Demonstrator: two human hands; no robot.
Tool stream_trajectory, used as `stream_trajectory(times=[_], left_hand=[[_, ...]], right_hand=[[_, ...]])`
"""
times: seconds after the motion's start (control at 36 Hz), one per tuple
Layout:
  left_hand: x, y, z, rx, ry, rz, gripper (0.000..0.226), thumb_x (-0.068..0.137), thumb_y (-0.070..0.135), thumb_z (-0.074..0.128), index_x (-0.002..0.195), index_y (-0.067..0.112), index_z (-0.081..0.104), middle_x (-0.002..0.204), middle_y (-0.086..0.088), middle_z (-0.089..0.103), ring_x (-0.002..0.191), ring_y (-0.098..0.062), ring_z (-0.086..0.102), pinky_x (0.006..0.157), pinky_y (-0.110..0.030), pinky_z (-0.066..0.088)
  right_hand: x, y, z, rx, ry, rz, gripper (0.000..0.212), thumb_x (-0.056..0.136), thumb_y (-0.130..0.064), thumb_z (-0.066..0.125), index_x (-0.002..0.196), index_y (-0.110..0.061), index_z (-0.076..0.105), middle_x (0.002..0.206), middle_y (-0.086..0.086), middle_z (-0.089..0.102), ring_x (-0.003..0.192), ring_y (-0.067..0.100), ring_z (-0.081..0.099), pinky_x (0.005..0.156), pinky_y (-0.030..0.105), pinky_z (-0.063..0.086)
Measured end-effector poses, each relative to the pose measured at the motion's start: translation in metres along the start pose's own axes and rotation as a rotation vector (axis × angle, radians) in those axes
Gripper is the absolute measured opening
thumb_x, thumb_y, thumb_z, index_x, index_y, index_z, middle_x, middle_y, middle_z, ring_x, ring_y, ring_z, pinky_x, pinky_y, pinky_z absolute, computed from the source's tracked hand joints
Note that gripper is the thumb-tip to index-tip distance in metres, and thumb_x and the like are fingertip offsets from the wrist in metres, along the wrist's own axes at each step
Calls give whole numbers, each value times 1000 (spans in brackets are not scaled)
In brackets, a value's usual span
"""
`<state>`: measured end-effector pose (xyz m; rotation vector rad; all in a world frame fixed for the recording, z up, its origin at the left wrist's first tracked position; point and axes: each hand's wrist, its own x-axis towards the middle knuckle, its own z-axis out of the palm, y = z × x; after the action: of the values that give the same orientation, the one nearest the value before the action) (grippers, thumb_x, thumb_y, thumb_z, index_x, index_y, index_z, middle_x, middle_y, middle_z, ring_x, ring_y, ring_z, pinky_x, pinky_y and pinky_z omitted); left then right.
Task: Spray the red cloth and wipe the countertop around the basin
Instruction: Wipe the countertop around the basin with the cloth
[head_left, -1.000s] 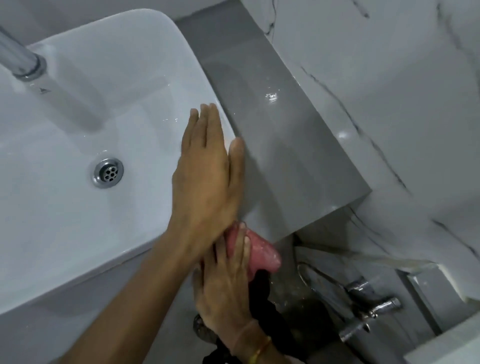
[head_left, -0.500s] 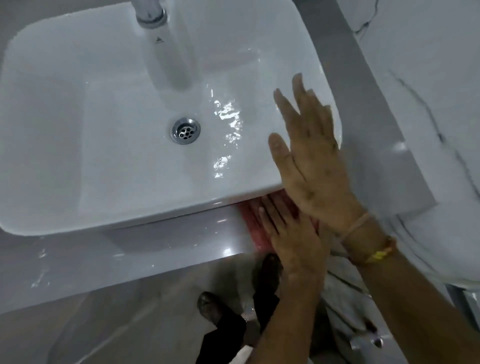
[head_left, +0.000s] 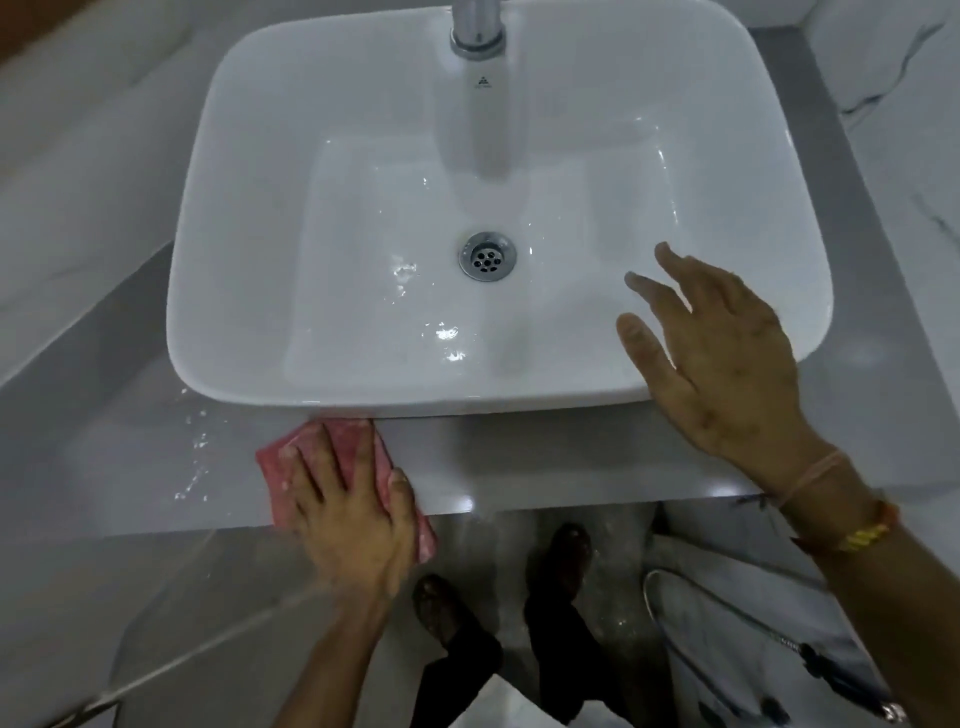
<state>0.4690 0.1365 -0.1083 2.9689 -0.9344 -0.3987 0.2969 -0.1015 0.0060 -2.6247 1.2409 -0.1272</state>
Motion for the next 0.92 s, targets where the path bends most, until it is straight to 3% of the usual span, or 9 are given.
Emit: stream_trajectory(times=[0.17, 0.25, 0.33, 0.47, 0.53, 0.67, 0.75, 0.83, 0.92], left_hand=[[-23, 53, 15, -169, 11, 133, 52, 89, 37, 48, 138, 19, 49, 155, -21, 30, 146, -42, 18, 118, -59, 14], [-18, 39, 13, -135, -17, 205, 55, 89, 42, 43, 138, 19, 49, 150, -17, 42, 141, -41, 32, 114, -58, 27], [-9, 8, 7, -96, -28, 189, 62, 90, 52, 32, 145, 23, 37, 157, -11, 31, 147, -34, 14, 119, -55, 18], [14, -74, 0, 99, -118, 153, 72, 86, 45, -24, 151, 18, -11, 162, -8, -12, 146, -34, -24, 120, -53, -5], [25, -110, -4, 121, -102, 73, 71, 85, 45, -26, 149, 17, -17, 161, -10, -16, 145, -35, -24, 120, -53, -5], [45, -189, -28, 31, -23, -173, 73, 88, 48, -2, 153, 15, 10, 160, -19, 15, 149, -36, 8, 122, -49, 3], [61, -223, -39, -33, 11, -225, 71, 91, 45, 0, 152, 10, 10, 159, -23, 15, 149, -37, 9, 122, -51, 2], [85, -232, -46, -38, 69, -222, 68, 91, 37, 8, 148, 3, 24, 151, -29, 28, 141, -44, 23, 119, -55, 12], [102, -229, -48, -111, 123, -285, 63, 92, 36, 15, 149, 12, 25, 154, -24, 26, 144, -39, 20, 121, -51, 9]], right_hand=[[12, -100, 17, -45, -234, -381, 80, 86, -66, 10, 147, -16, 26, 159, 12, 18, 144, 28, 22, 114, 51, 23], [28, -166, 39, -72, -262, -610, 82, 87, -67, 21, 149, -15, 10, 161, 12, 8, 145, 28, 17, 115, 54, 19], [48, -214, 54, -117, -239, -710, 83, 90, -62, 33, 150, -14, 1, 161, 11, 3, 146, 28, 14, 116, 54, 18], [55, -230, 59, -76, -299, -687, 84, 90, -58, 41, 150, -13, 3, 160, 12, 7, 145, 28, 16, 115, 52, 22], [55, -228, 56, -37, -304, -645, 87, 87, -60, 44, 149, -11, 8, 159, 13, 15, 142, 30, 22, 114, 51, 26], [58, -233, 54, -2, -339, -612, 88, 84, -63, 45, 149, -16, 9, 158, 9, 19, 141, 28, 26, 112, 49, 29], [59, -234, 55, 6, -337, -622, 86, 84, -64, 45, 149, -19, 12, 157, 7, 24, 139, 27, 30, 109, 47, 33], [60, -235, 56, 6, -323, -635, 82, 84, -63, 45, 149, -20, 18, 155, 6, 31, 136, 27, 37, 106, 46, 38], [59, -235, 56, 18, -311, -632, 79, 83, -64, 40, 147, -18, 26, 151, 7, 38, 132, 28, 44, 103, 45, 40]])
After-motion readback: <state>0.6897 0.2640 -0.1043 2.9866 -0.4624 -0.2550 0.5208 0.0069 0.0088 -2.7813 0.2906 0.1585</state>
